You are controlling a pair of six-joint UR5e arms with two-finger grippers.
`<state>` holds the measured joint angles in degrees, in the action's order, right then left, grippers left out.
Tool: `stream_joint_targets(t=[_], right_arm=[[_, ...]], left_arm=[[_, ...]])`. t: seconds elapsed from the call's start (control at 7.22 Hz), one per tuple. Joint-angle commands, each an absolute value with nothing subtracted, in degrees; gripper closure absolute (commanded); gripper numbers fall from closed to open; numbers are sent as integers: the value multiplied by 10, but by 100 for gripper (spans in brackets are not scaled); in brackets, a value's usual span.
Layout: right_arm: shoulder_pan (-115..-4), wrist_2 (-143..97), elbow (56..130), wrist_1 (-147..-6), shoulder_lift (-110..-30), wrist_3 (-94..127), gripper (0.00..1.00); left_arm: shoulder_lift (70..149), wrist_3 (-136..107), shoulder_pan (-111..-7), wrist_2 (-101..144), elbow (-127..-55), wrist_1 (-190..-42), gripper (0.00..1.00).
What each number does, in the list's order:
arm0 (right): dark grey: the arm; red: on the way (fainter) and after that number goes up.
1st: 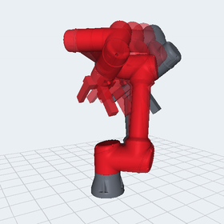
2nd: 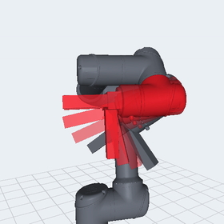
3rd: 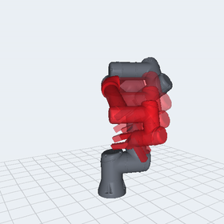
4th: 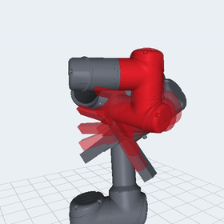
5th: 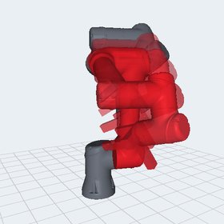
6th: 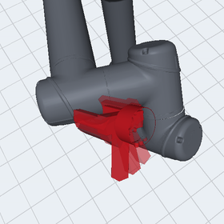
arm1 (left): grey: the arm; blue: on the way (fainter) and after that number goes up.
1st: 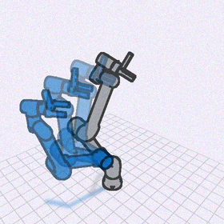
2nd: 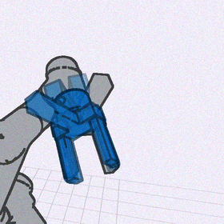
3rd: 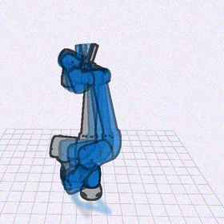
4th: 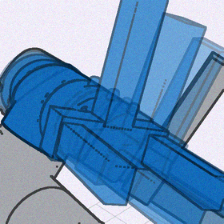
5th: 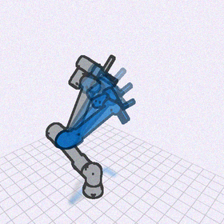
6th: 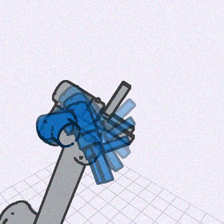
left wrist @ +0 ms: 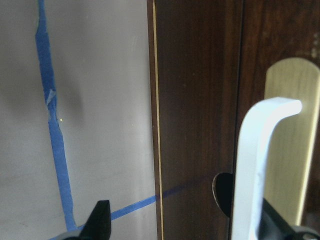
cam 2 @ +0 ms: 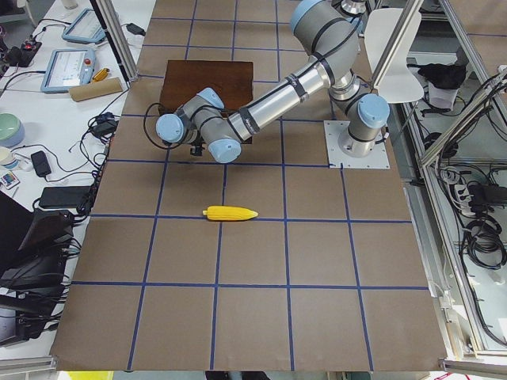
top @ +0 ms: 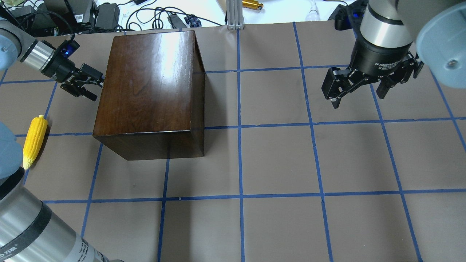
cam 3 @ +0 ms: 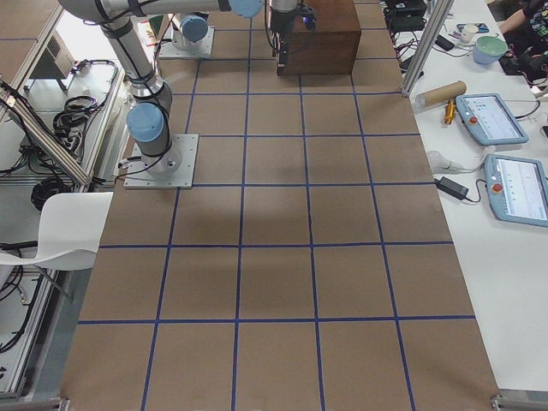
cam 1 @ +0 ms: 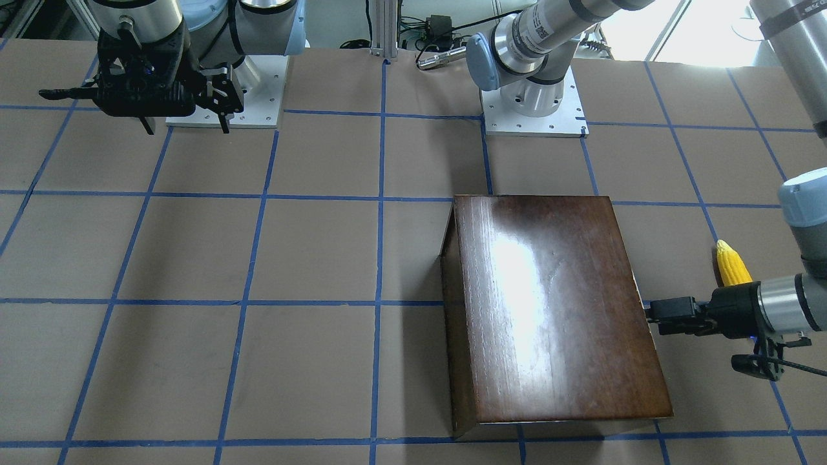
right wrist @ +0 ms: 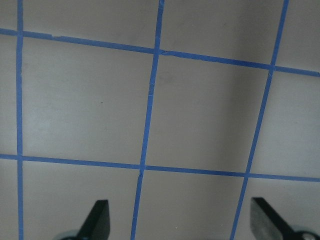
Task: Open drawer and put corn inside
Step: 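Lower the left gripper and grasp the white drawer handle, then pull the drawer outward from the cabinet with the left gripper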
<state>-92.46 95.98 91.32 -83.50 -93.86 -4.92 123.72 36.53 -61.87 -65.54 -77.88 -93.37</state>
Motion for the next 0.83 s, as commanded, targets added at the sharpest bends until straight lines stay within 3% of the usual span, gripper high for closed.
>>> stream_joint_targets(t=[0.0, 0.69], right_arm=[[-925, 960, 913, -834, -939, -49, 0], [-925, 960, 913, -835, -939, -49, 0]], left_arm=[[1237, 367, -618, -659, -779, -933, 0], [1238, 369, -603, -690, -776, -931, 0]])
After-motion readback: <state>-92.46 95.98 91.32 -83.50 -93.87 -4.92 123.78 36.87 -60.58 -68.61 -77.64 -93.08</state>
